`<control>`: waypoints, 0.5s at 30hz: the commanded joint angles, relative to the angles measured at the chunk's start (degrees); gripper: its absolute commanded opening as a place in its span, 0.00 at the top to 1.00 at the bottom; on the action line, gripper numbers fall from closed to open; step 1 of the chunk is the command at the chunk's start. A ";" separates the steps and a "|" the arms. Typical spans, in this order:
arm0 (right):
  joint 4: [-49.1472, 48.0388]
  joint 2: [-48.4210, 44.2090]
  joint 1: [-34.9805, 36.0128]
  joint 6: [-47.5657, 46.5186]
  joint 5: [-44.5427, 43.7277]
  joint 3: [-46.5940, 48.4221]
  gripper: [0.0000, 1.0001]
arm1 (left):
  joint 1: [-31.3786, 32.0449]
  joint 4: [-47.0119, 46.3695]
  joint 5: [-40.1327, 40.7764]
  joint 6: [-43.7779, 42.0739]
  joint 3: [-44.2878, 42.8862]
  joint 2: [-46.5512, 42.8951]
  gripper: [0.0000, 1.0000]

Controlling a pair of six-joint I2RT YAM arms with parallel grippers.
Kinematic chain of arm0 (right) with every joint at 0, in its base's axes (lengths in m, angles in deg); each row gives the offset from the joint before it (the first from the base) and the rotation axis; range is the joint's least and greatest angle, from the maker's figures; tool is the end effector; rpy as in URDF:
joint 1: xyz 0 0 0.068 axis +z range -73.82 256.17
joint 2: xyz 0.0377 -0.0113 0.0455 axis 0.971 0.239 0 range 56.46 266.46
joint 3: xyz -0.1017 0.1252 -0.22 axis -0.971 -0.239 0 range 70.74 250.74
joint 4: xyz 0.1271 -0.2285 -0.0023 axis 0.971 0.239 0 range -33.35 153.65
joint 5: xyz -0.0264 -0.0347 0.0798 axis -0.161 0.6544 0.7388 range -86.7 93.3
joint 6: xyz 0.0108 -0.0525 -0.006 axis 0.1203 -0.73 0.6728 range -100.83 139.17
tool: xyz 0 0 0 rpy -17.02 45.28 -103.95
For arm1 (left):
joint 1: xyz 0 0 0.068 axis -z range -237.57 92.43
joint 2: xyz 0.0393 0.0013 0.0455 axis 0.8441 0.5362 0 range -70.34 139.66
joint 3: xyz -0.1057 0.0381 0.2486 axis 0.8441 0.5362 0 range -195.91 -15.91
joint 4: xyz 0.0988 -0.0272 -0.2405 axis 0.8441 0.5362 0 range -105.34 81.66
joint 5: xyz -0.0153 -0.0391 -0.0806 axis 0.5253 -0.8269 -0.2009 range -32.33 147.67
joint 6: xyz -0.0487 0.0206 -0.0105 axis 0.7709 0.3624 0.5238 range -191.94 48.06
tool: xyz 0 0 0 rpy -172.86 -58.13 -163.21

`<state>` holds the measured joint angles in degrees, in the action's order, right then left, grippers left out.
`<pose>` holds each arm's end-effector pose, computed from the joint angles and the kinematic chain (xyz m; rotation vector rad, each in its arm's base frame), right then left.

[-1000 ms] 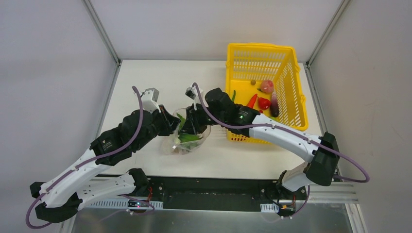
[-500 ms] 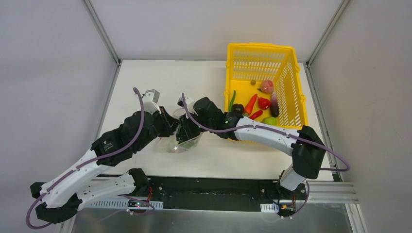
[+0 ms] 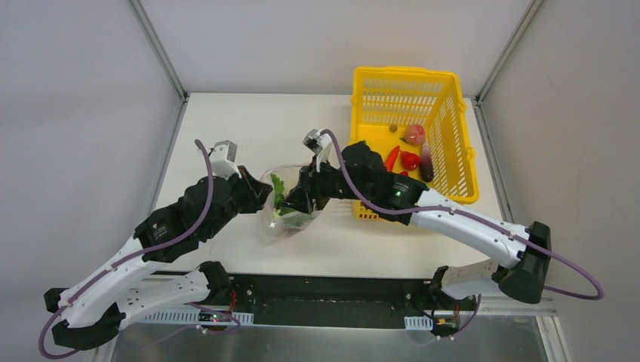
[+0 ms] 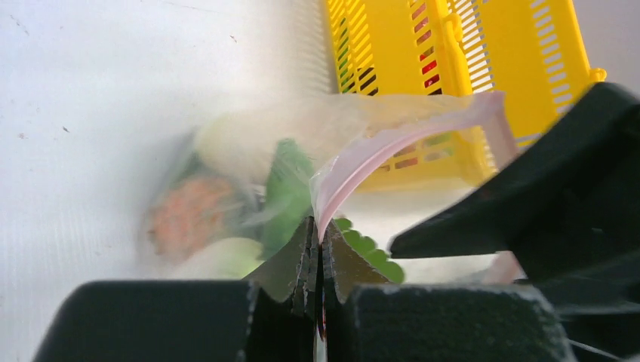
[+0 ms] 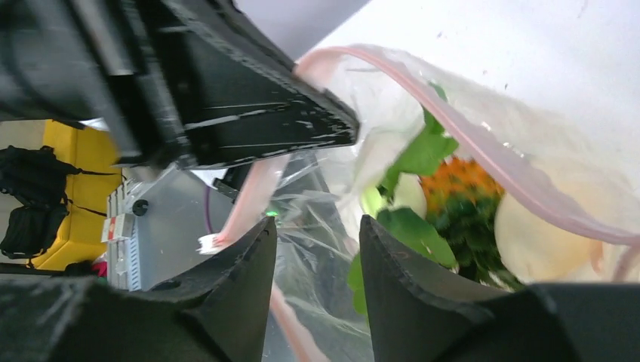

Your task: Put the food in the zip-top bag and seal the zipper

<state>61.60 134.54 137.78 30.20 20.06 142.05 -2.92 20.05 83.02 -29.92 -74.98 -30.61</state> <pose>0.1440 0.2879 0.3805 -1.0225 1.6283 1.1466 0.0877 -0.0974 0.3906 -0.1088 1.8913 -0.7714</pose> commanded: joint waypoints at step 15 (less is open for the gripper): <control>-3.77 -6.71 -0.52 0.22 -7.08 -2.98 0.43 | -0.18 -2.46 -3.00 -1.53 -1.38 2.35 1.00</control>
<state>62.67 126.61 137.54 29.43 16.04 138.86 -2.92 19.57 82.91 -29.99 -75.00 -29.10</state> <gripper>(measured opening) 0.560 0.012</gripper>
